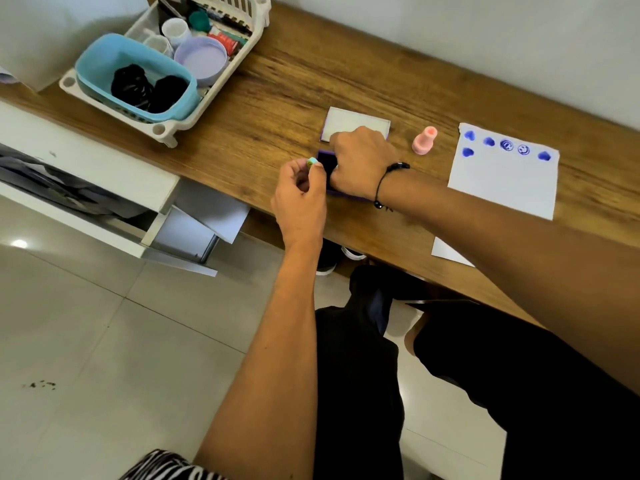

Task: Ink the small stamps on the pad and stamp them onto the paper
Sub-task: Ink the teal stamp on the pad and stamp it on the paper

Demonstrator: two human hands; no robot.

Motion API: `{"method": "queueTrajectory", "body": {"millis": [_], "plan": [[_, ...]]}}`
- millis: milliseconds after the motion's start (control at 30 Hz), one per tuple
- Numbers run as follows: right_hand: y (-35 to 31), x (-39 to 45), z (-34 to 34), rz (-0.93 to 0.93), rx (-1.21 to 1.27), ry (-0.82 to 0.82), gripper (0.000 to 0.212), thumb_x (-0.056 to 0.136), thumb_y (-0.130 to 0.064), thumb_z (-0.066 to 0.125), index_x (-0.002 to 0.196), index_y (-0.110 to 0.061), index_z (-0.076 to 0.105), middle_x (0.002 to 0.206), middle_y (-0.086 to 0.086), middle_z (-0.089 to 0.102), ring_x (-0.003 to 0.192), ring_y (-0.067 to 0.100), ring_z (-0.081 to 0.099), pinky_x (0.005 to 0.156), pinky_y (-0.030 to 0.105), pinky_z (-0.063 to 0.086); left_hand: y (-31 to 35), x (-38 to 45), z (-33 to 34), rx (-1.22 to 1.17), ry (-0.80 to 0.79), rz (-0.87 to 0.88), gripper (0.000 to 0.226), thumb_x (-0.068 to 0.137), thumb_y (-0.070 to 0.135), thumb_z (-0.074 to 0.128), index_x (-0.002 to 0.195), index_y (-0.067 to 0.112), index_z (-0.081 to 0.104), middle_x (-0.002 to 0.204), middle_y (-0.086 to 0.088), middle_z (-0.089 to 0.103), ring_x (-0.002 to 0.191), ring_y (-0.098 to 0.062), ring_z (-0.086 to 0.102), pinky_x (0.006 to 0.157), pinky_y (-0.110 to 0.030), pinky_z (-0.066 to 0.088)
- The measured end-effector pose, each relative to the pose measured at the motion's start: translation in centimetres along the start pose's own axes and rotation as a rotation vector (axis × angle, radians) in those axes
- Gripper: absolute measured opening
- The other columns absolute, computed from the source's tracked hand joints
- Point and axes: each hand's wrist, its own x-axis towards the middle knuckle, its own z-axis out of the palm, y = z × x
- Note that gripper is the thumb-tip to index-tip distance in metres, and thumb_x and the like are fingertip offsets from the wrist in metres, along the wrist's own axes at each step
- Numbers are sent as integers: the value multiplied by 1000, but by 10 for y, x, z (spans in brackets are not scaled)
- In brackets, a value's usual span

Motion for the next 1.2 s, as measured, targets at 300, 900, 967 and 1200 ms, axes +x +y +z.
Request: {"method": "queueTrajectory", "body": {"millis": [300,900,967,1200], "plan": [[26,-9,-23,-39,177,-12,17,80,-13,60,95,-5,62,103,15,65,93,31,56,65,31,36,2,-5,0,-60,6,-20,9,88,22,53,95,17,57,95,-2,63,87,-11,60,77,-25,53],[5,-15,7,8,-36,72,31,82,-21,54,109,-4,52,104,21,62,90,39,58,49,27,23,1,-7,6,2,43,19,9,87,19,55,95,15,57,89,6,61,81,-3,58,71,-10,48],[6,-14,5,7,17,57,29,81,-19,55,107,-4,52,103,21,62,89,37,58,45,25,20,2,-8,6,0,55,19,9,87,18,55,95,15,56,87,7,60,80,-2,57,71,-10,48],[44,-45,-19,180,387,319,16,82,-16,57,95,-9,62,100,11,67,92,25,59,65,26,39,35,-28,18,-23,74,104,15,86,21,54,99,13,57,88,8,61,79,-2,58,75,-21,52]]}}
